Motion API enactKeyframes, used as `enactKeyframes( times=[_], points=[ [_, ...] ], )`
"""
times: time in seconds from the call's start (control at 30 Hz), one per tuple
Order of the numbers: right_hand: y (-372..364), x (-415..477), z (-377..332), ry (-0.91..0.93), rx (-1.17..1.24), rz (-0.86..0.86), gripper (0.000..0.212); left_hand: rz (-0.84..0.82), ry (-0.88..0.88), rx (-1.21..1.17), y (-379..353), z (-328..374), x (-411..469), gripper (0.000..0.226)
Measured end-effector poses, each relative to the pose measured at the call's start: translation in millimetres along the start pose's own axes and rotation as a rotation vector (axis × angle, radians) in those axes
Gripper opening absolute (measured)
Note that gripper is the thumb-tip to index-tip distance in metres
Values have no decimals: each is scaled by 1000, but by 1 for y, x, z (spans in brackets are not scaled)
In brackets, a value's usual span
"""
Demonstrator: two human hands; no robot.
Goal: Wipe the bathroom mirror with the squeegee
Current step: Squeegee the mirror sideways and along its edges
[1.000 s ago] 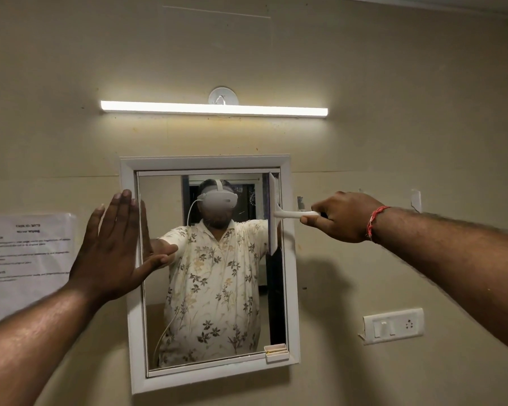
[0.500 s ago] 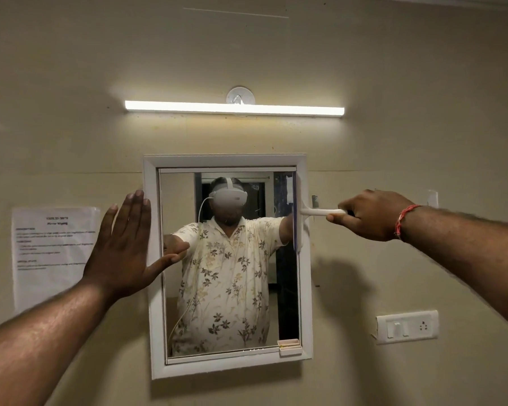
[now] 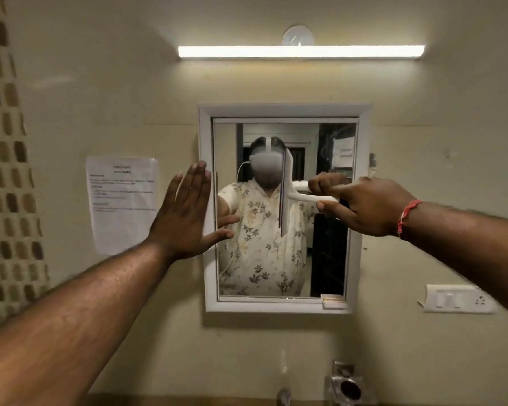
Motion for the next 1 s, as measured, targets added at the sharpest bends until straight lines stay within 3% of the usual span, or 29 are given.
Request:
enactKeyframes(
  times=[0.3, 0.47, 0.6, 1.0],
  points=[
    [-53, 50, -68, 91, -25, -38, 77, -124, -63, 30, -22, 4, -31, 158],
    [-77, 68, -87, 108, -1, -62, 63, -190, -65, 73, -36, -3, -44, 175],
    [-91, 76, -92, 101, -15, -22, 74, -197, -54, 102, -40, -6, -45, 183],
    [-102, 85, -105, 101, -42, 4, 69, -201, -11, 138, -38, -5, -45, 185]
  ],
)
Point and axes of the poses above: each hand's wrist, its own x-axis towards the middle knuckle, its own y-axis out of the back of the hand, z = x × y, the point moved 8 cm from there along x, towards the middle knuckle, and after that the axes turned 12 degrees about y, right-handed, at the moved point
